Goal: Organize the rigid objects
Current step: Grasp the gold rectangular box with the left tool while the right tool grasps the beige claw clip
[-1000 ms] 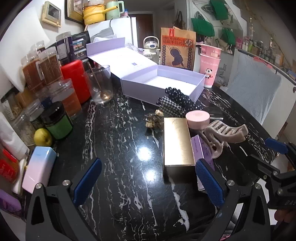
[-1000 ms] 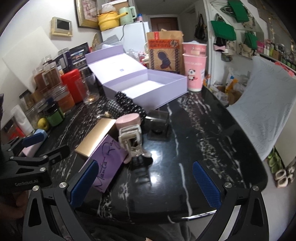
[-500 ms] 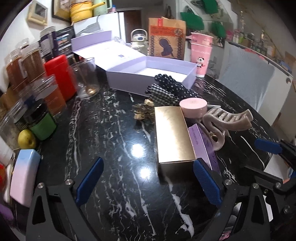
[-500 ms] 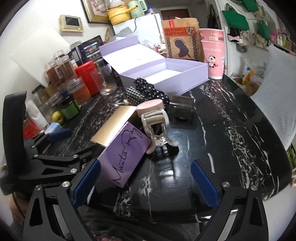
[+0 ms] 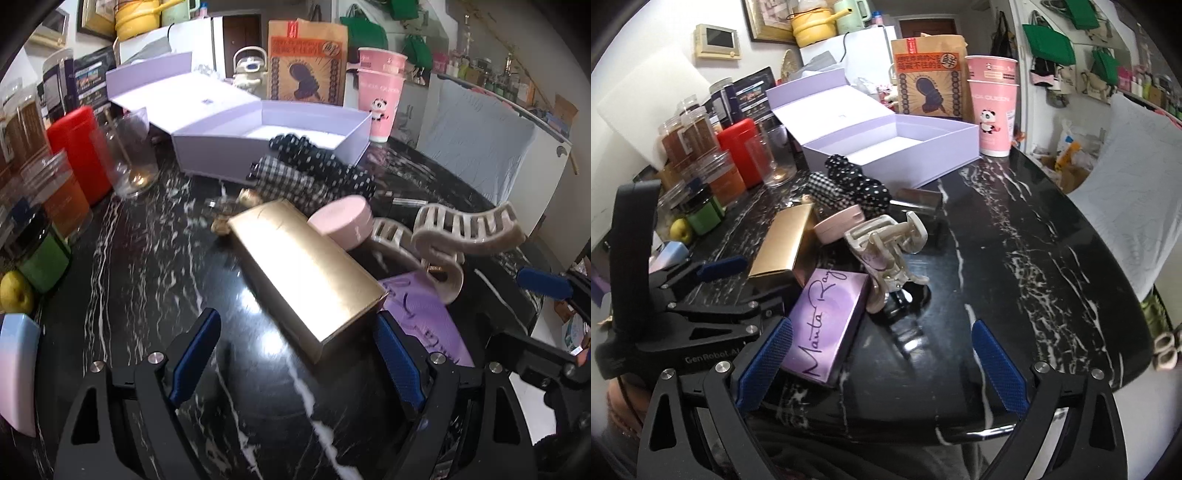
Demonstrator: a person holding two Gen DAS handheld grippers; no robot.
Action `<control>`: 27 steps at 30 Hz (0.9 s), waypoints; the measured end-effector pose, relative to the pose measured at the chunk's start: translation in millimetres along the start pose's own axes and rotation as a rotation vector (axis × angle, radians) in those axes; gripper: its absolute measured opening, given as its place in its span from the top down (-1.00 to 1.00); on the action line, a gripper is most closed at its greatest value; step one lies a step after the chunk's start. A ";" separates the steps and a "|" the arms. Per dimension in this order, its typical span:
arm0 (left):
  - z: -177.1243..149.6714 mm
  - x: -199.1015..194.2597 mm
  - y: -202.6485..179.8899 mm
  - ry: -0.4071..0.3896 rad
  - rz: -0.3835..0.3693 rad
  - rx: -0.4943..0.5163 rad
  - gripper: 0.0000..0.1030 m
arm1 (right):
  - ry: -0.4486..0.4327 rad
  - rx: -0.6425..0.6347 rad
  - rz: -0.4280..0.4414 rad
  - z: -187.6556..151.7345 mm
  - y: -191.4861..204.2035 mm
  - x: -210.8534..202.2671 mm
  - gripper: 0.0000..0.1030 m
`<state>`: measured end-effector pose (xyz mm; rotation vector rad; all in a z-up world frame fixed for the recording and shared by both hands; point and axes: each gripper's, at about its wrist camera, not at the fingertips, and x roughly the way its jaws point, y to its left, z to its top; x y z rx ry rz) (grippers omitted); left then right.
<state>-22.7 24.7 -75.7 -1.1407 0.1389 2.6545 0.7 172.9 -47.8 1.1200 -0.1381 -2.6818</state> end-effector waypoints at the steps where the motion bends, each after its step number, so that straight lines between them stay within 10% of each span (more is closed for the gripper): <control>1: 1.7 -0.9 -0.7 -0.005 -0.006 0.001 -0.65 | -0.001 0.003 -0.004 0.1 -1.9 -0.2 -0.94; 12: 24.4 13.8 -2.9 -0.007 0.015 -0.025 -0.65 | -0.026 0.029 0.009 12.8 -20.7 12.8 -0.94; 19: 21.6 14.1 1.9 -0.014 0.013 -0.047 -0.06 | -0.018 0.031 0.027 15.1 -26.4 18.5 -0.94; 27: 10.6 1.2 12.8 0.003 0.032 -0.011 0.12 | -0.035 -0.011 0.050 18.6 -16.9 16.1 -0.94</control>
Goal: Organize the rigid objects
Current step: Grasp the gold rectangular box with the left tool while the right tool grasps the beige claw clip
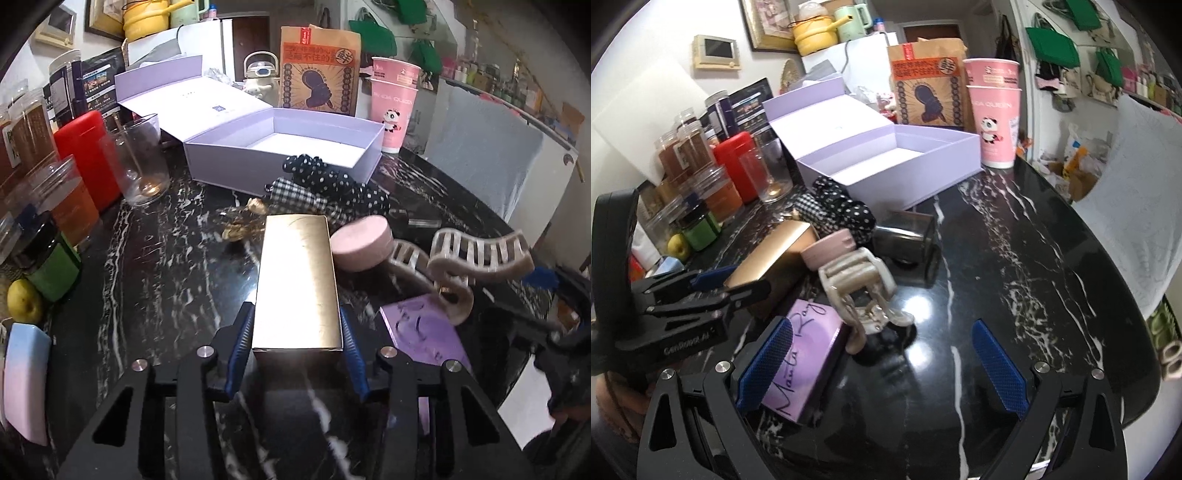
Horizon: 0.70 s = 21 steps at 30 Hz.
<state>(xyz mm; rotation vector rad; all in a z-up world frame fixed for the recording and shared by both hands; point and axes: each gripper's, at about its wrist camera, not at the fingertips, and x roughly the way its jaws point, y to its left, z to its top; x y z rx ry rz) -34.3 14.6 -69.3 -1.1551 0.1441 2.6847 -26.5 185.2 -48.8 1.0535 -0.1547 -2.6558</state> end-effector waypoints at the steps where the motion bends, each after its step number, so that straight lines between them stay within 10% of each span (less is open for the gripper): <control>1: -0.8 -0.8 0.8 0.001 -0.005 0.007 0.12 | 0.001 -0.005 0.004 0.7 1.5 0.9 -0.94; 21: 20.9 44.8 -2.5 0.087 -0.082 0.057 0.11 | 0.096 -0.055 0.095 18.7 5.2 44.2 -0.50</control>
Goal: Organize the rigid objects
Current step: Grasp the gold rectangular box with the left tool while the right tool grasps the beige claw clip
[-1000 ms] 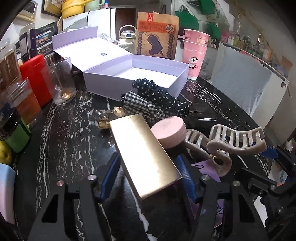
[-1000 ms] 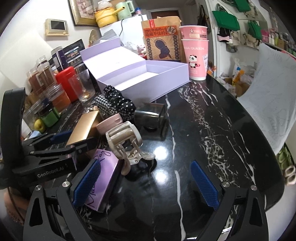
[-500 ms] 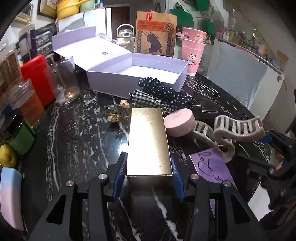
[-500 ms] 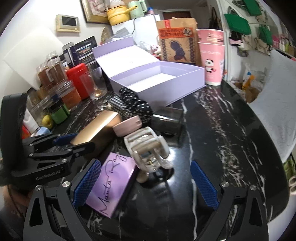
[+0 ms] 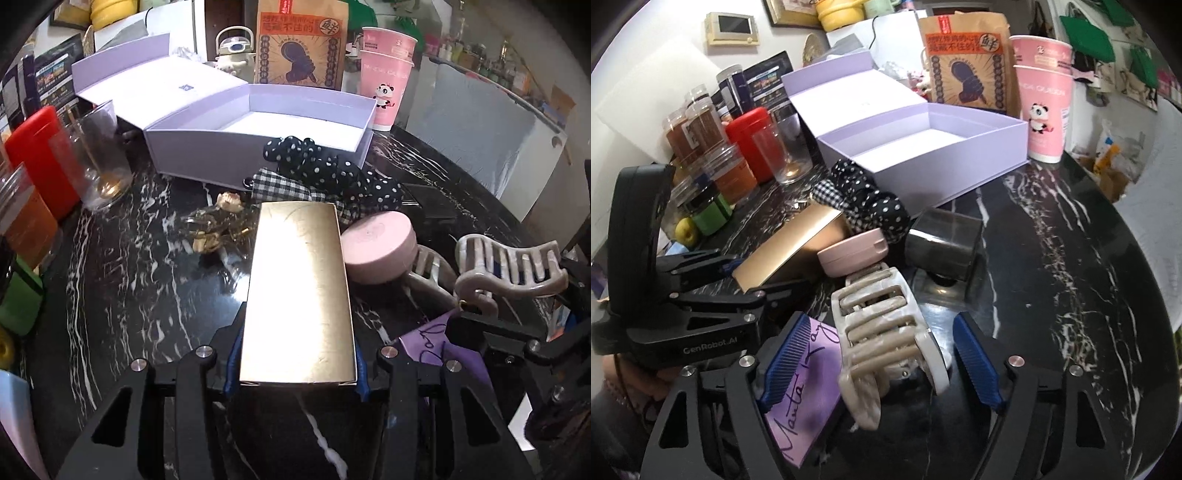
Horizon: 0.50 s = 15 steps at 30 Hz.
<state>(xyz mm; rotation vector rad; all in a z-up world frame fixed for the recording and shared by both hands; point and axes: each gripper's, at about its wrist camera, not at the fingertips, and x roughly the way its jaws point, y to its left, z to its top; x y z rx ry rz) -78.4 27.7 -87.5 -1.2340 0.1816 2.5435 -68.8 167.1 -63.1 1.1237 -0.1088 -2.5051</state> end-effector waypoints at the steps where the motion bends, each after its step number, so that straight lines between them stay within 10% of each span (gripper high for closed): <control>1: 0.1 0.5 0.2 0.000 -0.002 0.003 0.11 | 0.004 -0.004 -0.001 0.3 0.1 1.7 -0.46; 7: 0.7 0.9 4.5 -0.005 -0.021 -0.018 0.15 | -0.016 -0.009 -0.002 3.0 -2.8 4.7 0.29; 15: -1.2 -16.3 18.2 -0.013 -0.078 -0.092 0.15 | -0.024 0.021 0.015 6.8 -6.7 -3.5 0.34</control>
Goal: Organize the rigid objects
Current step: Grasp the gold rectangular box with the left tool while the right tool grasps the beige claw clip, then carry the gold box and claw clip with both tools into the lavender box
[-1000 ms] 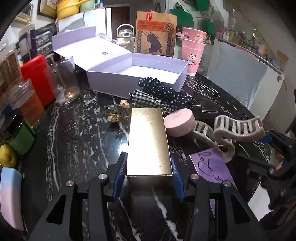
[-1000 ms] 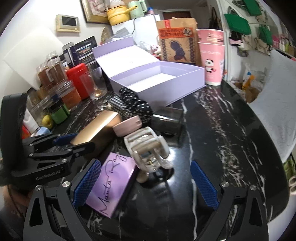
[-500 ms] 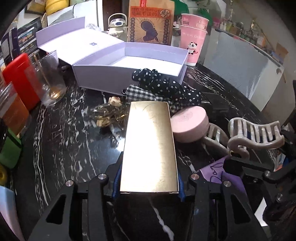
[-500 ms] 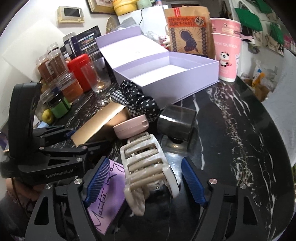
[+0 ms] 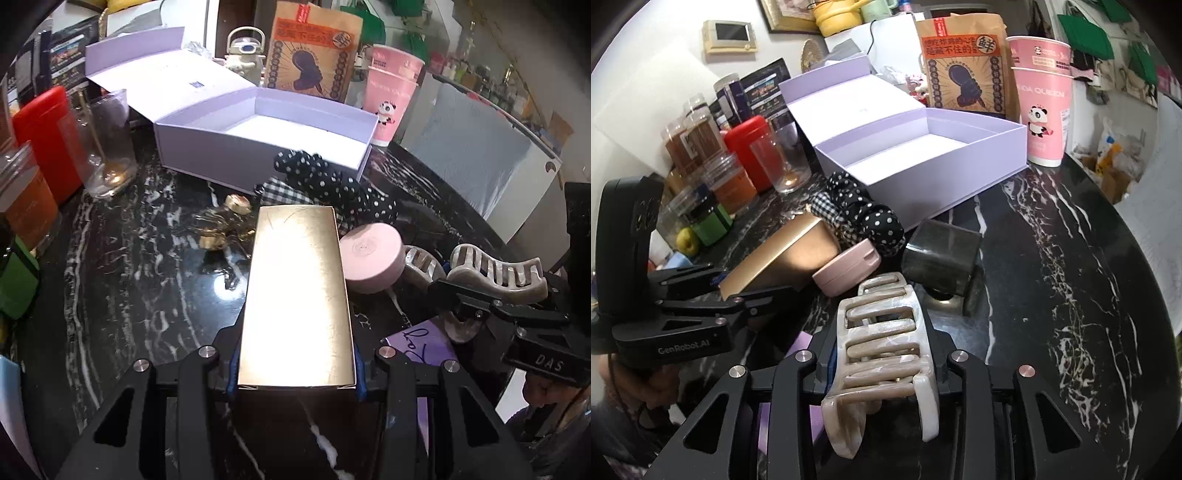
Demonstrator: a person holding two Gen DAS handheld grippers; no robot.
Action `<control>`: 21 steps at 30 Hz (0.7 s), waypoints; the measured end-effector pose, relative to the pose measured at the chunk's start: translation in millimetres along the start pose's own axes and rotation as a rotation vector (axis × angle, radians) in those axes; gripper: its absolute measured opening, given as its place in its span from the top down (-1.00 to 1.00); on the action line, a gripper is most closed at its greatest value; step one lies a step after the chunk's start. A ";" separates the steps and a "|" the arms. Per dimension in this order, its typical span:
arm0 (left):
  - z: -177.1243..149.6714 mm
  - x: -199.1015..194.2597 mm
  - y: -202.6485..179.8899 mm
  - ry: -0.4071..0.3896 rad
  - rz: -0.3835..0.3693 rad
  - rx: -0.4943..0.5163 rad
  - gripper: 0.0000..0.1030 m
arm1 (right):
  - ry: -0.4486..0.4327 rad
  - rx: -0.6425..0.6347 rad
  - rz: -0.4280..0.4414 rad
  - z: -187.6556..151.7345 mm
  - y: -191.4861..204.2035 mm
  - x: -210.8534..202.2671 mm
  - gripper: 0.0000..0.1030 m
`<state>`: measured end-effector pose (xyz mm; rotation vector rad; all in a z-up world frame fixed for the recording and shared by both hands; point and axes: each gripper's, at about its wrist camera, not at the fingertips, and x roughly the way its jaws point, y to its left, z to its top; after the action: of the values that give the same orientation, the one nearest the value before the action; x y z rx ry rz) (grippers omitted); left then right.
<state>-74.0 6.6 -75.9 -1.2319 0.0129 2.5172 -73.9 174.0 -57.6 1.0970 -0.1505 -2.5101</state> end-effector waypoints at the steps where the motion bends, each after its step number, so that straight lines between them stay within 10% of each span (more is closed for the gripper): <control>1: 0.3 -3.8 1.1 -0.002 -0.015 -0.007 0.15 | -0.004 0.000 -0.001 0.3 0.4 -2.1 0.34; 21: 39.0 -36.1 8.4 -0.030 -0.041 0.001 0.15 | -0.030 -0.022 -0.007 27.2 16.4 -34.8 0.34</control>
<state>-85.8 -5.9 -24.9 -1.1816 -0.0176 2.5000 -67.1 171.3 -11.0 1.0529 -0.1278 -2.5293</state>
